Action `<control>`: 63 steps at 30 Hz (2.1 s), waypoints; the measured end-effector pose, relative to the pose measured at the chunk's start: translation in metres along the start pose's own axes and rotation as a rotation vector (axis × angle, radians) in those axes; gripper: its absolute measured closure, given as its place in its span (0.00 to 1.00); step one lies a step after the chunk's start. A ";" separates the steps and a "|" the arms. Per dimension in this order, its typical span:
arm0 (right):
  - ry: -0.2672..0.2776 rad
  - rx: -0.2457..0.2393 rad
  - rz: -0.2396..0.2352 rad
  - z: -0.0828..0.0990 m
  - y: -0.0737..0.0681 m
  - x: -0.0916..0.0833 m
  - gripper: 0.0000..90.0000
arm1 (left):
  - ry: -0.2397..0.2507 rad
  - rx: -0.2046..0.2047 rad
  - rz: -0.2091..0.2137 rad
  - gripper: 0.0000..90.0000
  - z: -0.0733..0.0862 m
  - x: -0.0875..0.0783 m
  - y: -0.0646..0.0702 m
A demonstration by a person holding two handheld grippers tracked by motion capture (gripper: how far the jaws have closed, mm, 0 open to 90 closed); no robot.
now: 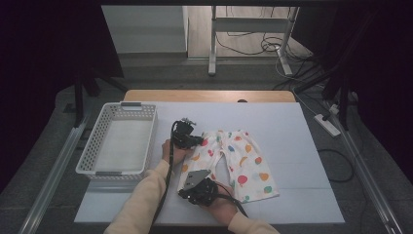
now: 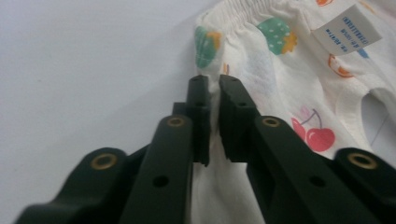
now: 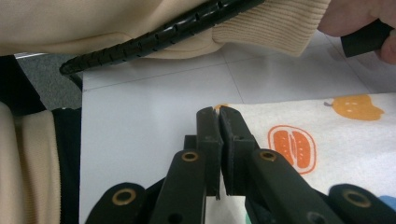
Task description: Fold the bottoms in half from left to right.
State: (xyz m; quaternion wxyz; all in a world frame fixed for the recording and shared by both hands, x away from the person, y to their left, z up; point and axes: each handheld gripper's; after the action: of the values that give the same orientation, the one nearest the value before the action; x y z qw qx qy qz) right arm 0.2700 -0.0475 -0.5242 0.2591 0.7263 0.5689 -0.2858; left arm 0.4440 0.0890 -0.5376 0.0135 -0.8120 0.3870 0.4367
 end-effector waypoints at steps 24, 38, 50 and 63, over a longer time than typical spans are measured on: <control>0.056 0.037 0.034 0.012 0.001 -0.031 0.96 | 0.063 -0.056 0.087 0.95 -0.003 -0.016 0.009; 0.097 0.084 0.068 0.024 0.007 -0.057 0.96 | 0.086 -0.049 0.134 0.95 -0.006 -0.022 0.017; 0.126 0.119 0.090 0.035 0.009 -0.075 0.96 | 0.105 -0.043 0.155 0.95 -0.011 -0.025 0.025; 0.134 0.162 0.134 0.052 0.017 -0.096 0.96 | 0.117 -0.056 0.171 0.95 -0.020 -0.021 0.032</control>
State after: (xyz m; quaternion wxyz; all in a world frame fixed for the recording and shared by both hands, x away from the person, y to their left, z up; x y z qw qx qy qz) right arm 0.2617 -0.1528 -0.4917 0.1797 0.7986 0.5103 -0.2638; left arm 0.4312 0.0724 -0.5000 -0.0692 -0.8004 0.4425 0.3985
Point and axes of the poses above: each handheld gripper's, and its own axes: x roughly forward along the jaws, z roughly out of its underside, y roughly to its right, and after that the axes turned 2 degrees about z, right-handed
